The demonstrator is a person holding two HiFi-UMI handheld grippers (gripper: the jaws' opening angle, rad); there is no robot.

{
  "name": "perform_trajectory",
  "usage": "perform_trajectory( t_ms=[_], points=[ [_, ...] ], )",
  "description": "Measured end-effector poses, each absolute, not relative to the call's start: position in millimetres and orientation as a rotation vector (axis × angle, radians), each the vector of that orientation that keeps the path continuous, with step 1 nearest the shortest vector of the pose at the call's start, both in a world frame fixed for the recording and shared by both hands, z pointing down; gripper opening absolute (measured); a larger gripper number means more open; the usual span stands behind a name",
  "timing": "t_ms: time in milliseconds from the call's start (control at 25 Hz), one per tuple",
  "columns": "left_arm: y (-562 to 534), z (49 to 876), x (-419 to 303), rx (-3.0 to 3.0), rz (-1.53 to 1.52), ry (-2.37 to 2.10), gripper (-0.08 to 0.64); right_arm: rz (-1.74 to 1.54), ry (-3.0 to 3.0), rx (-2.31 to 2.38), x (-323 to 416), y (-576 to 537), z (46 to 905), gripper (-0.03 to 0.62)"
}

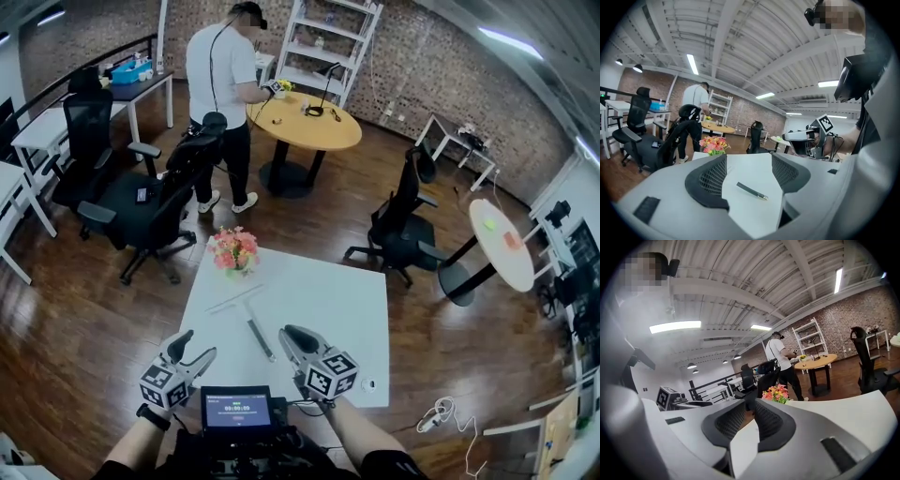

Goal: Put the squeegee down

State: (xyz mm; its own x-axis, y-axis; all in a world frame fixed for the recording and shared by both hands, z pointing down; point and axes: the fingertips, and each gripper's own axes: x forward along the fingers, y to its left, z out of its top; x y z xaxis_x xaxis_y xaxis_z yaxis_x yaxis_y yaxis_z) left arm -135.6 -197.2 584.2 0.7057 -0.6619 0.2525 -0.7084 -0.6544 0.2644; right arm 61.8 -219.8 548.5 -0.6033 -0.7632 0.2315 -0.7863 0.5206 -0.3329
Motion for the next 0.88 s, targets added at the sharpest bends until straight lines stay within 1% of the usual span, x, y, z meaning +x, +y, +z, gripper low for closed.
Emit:
perform_trajectory(
  t_ms=[400, 560, 880],
  points=[
    [-196.6, 570.8, -116.8, 2.611, 0.18, -1.052, 0.305, 0.606, -2.687, 1.354, 70.6, -204.5, 540.6, 0.083],
    [-196.5, 566.4, -115.8, 2.62, 0.175, -1.052, 0.307, 0.671, -2.694, 1.375, 75.1, -206.9, 538.1, 0.083],
    [-186.3, 570.2, -120.4, 2.61, 0.179, -1.072, 0.305, 0.654, -2.703, 1.405, 84.7, -202.8, 532.1, 0.083]
  ],
)
